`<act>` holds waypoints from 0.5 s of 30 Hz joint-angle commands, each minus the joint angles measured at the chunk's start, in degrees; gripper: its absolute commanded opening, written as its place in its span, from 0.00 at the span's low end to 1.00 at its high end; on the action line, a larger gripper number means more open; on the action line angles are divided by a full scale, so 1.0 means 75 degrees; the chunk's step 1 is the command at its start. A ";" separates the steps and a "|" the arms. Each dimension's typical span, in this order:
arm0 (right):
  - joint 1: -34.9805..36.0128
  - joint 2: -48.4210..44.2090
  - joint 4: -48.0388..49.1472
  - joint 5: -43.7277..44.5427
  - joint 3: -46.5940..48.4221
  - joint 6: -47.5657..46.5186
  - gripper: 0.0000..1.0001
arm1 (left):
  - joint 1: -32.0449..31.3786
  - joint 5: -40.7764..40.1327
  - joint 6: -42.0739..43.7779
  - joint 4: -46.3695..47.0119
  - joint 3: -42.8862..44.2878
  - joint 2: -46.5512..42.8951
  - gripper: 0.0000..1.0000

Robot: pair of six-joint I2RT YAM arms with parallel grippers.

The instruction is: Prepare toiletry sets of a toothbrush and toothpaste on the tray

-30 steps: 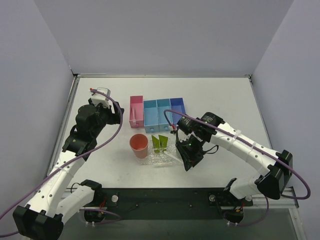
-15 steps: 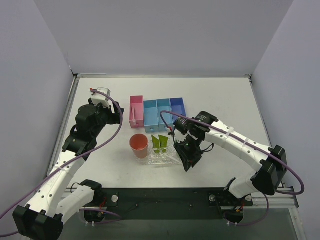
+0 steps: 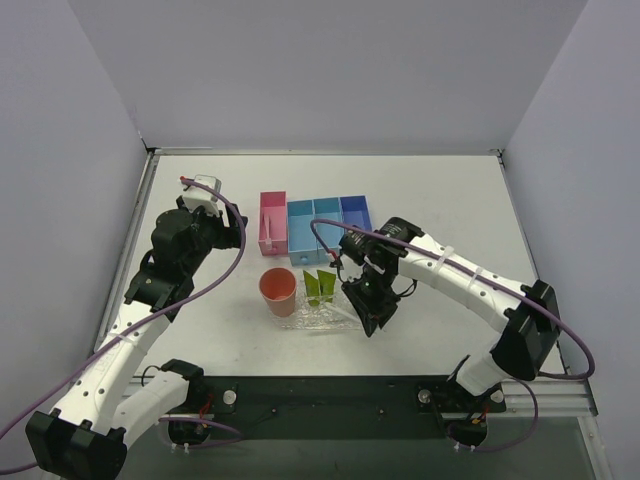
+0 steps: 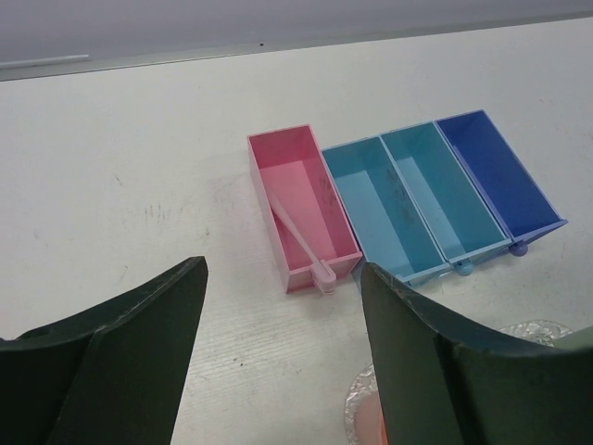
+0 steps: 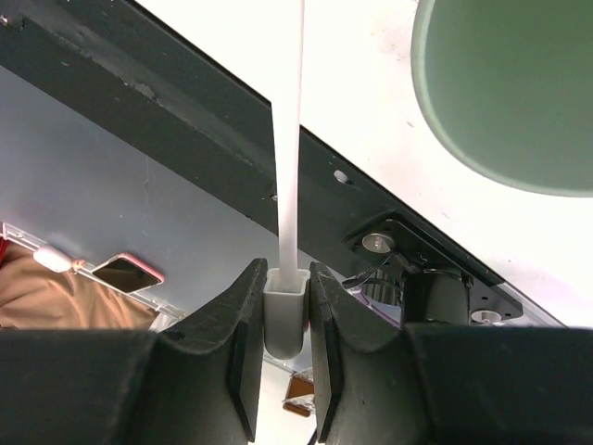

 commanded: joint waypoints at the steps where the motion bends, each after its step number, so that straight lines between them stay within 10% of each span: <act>1: -0.0040 0.0206 -0.0378 0.0325 0.0327 -0.0148 0.00 | 0.0038 -0.0132 0.0105 0.0079 0.0021 0.0029 0.77; 15: -0.0052 0.0487 -0.0354 0.0396 0.0608 -0.0229 0.00 | 0.0038 -0.0156 0.0116 0.0079 -0.0002 0.0076 0.78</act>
